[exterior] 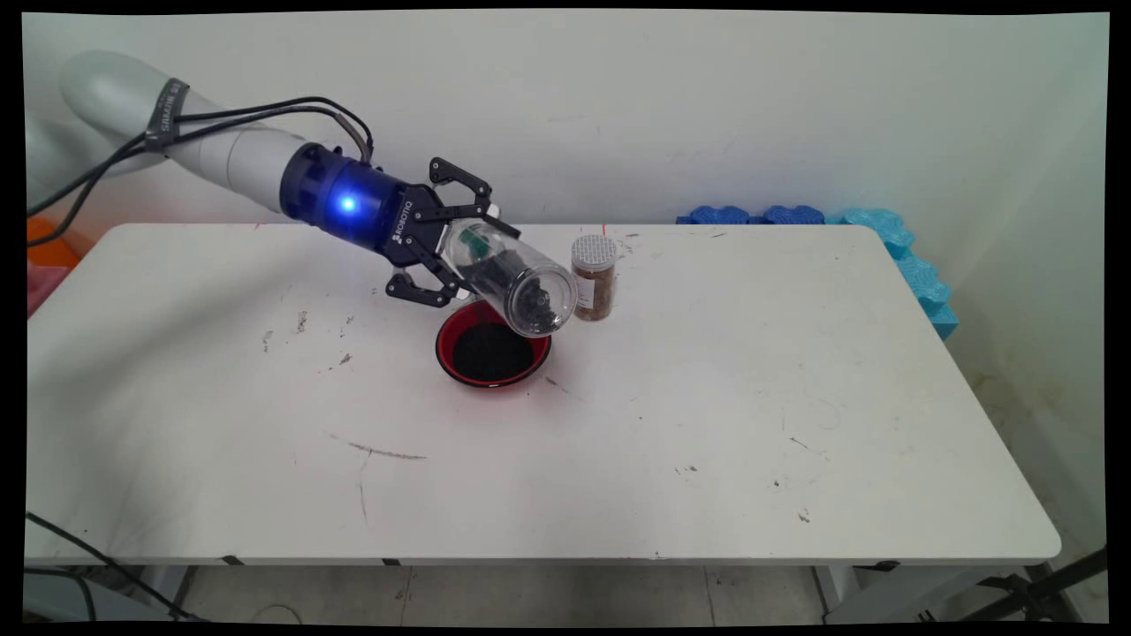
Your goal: Pour the black seasoning powder in the red bowl
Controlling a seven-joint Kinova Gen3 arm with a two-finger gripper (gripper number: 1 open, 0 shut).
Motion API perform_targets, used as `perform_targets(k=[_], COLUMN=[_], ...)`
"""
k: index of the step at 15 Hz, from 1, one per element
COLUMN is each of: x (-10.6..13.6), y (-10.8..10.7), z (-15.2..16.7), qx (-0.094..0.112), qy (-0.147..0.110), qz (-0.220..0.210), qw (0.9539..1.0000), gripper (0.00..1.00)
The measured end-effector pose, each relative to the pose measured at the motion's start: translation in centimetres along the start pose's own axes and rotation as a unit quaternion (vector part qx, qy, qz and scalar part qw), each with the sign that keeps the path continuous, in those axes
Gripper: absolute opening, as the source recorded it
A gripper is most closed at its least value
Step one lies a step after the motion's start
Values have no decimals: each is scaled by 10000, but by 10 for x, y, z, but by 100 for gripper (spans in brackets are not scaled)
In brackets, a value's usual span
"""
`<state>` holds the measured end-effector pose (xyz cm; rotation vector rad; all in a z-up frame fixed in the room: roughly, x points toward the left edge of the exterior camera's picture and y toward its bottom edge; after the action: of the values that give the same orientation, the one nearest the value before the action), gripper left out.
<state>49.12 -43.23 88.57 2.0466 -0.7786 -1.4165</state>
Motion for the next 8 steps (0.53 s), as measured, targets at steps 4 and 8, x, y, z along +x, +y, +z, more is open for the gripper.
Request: perform_targets(k=[4, 8], x=[1, 1], y=[0, 0], z=[1, 3], qx=[17, 5], qy=[11, 19], qz=[88, 74], qw=[10000, 10000], gripper=[0, 0])
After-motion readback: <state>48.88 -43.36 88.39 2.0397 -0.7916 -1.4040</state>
